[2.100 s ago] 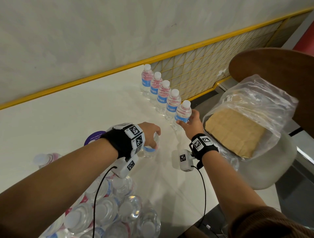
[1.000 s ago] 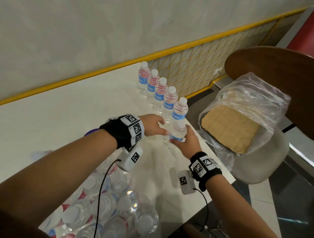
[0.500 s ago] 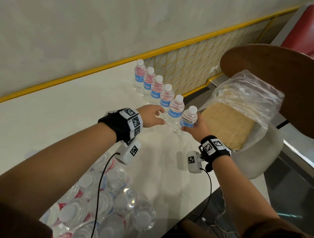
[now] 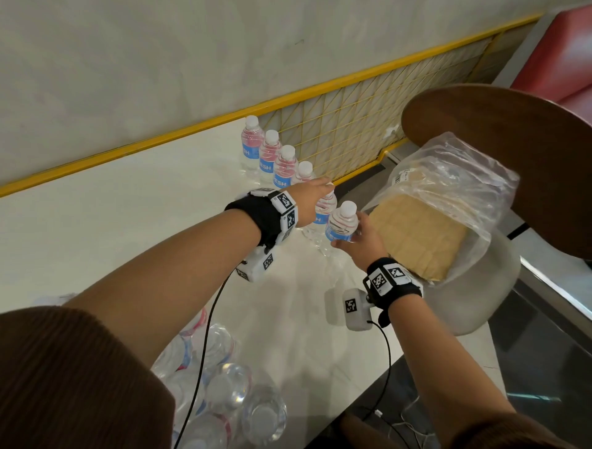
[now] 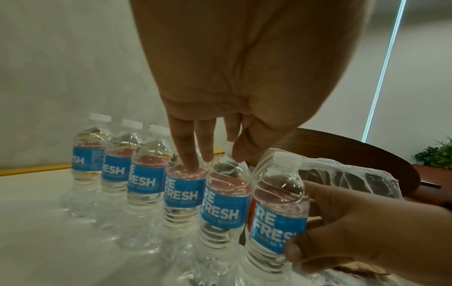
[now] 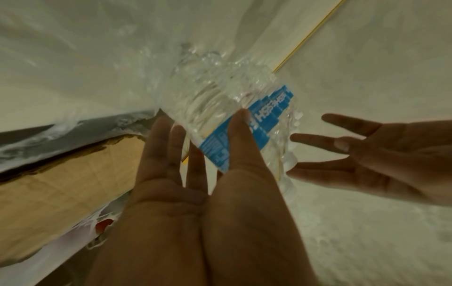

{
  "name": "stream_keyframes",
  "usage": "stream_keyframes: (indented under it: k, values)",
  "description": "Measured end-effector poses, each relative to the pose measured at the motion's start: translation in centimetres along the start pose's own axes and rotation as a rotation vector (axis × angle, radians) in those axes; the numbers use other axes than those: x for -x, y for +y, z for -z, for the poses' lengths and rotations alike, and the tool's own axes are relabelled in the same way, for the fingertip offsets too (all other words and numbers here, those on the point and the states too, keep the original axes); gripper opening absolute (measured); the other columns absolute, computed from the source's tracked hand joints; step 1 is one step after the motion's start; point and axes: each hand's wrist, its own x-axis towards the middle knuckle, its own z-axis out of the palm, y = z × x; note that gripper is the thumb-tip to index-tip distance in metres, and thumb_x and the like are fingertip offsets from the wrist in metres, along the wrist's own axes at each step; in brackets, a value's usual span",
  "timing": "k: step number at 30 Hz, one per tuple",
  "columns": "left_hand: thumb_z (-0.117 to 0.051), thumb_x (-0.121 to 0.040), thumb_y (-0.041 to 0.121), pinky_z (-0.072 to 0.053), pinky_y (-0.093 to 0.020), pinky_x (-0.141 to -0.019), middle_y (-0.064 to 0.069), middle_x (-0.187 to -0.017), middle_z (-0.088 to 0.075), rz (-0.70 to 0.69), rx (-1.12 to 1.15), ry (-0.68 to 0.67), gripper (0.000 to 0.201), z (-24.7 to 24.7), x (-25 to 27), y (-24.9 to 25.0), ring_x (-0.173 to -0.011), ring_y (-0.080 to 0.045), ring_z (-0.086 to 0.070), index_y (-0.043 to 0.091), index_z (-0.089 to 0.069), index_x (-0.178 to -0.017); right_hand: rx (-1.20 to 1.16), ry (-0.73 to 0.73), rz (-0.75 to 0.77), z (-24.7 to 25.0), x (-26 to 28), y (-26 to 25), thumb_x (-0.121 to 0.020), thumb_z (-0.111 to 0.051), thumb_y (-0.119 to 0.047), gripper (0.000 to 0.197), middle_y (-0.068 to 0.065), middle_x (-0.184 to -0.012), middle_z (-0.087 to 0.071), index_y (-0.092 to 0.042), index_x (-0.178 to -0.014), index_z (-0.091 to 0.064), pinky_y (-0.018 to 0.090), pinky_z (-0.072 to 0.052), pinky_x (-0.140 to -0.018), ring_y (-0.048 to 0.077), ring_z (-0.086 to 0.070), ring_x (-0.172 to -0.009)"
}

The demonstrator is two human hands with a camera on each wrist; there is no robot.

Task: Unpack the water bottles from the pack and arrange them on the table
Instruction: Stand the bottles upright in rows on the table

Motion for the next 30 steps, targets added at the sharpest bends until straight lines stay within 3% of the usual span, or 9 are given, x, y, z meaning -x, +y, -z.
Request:
stream_keyframes:
  k: [11, 18, 25, 30]
  values:
    - [-0.043, -0.089, -0.013, -0.024, -0.025, -0.113, 0.002, -0.160, -0.008, -0.017, 0.012, 0.002, 0.075, 0.2, 0.1, -0.6, -0.147, -0.018, -0.016, 0.015, -0.014, -0.152, -0.011, 0.074, 0.005, -1.0, 1.5, 0.1, -0.077, -0.075, -0.009, 0.069, 0.006, -0.137, -0.052, -0.014, -0.136, -0.040, 0.025, -0.040, -0.092, 0.023, -0.052, -0.123]
    - [-0.047, -0.091, -0.001, -0.028, -0.030, -0.112, -0.005, -0.154, -0.028, -0.048, 0.043, 0.112, 0.058, 0.0, -1.1, -0.7, -0.140, -0.023, -0.031, 0.011, -0.030, -0.146, -0.014, 0.060, -0.023, -0.7, 1.6, -0.4, -0.078, -0.074, -0.007, 0.069, 0.006, -0.138, -0.052, -0.014, -0.137, -0.038, 0.024, -0.040, -0.091, 0.024, -0.052, -0.124]
    - [-0.047, -0.090, -0.005, -0.028, -0.029, -0.112, -0.003, -0.156, -0.025, -0.065, -0.063, 0.065, 0.062, 0.1, -2.2, -0.6, -0.142, -0.022, -0.029, 0.014, -0.032, -0.147, 0.005, 0.071, -0.031, -0.6, 1.5, -0.4, -0.076, -0.076, -0.008, 0.072, 0.006, -0.137, -0.053, -0.015, -0.137, -0.038, 0.023, -0.040, -0.090, 0.023, -0.053, -0.122]
    - [-0.048, -0.090, -0.005, -0.025, -0.025, -0.111, -0.003, -0.155, -0.027, -0.084, -0.087, 0.061, 0.062, 0.3, -2.4, -1.3, -0.142, -0.020, -0.028, 0.014, -0.032, -0.147, 0.013, 0.068, -0.052, -1.1, 1.2, -0.4, -0.075, -0.077, -0.011, 0.073, 0.005, -0.137, -0.053, -0.018, -0.136, -0.037, 0.029, -0.043, -0.093, 0.024, -0.053, -0.123]
